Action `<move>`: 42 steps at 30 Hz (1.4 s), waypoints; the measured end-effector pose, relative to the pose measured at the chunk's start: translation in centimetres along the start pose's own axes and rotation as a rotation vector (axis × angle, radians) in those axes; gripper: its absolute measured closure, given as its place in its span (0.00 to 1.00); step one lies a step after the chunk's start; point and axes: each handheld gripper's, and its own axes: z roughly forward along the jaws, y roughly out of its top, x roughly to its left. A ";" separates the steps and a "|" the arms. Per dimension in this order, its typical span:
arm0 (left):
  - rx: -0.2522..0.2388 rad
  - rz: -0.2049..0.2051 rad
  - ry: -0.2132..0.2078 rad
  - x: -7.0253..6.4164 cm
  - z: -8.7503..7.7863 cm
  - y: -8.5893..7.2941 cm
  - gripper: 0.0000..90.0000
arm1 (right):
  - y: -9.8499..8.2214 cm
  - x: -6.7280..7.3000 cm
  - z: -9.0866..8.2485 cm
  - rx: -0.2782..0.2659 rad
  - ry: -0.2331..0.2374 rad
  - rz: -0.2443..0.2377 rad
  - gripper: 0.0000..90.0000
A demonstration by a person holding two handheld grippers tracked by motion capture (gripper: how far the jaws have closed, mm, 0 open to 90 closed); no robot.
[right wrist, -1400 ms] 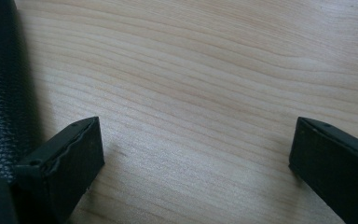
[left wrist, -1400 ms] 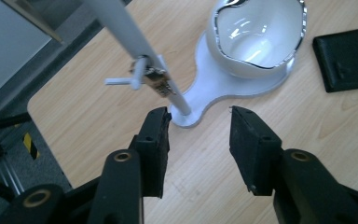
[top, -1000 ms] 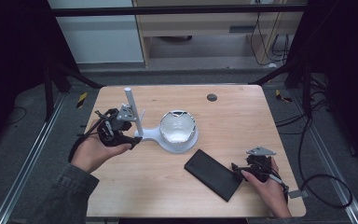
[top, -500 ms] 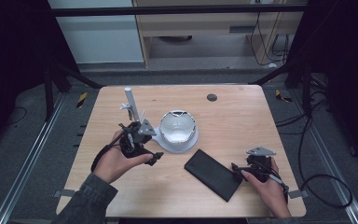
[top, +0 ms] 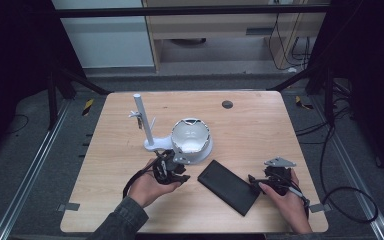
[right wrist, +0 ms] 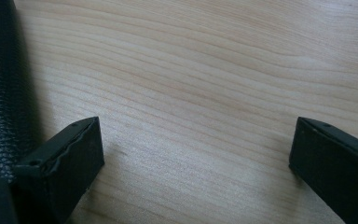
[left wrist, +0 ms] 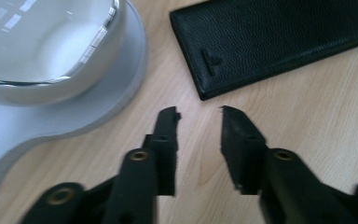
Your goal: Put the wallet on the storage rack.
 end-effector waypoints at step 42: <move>0.079 0.010 -0.028 0.2 5.6 0.4 1.00 | -0.1 0.1 -0.1 -0.003 -0.001 0.001 0.04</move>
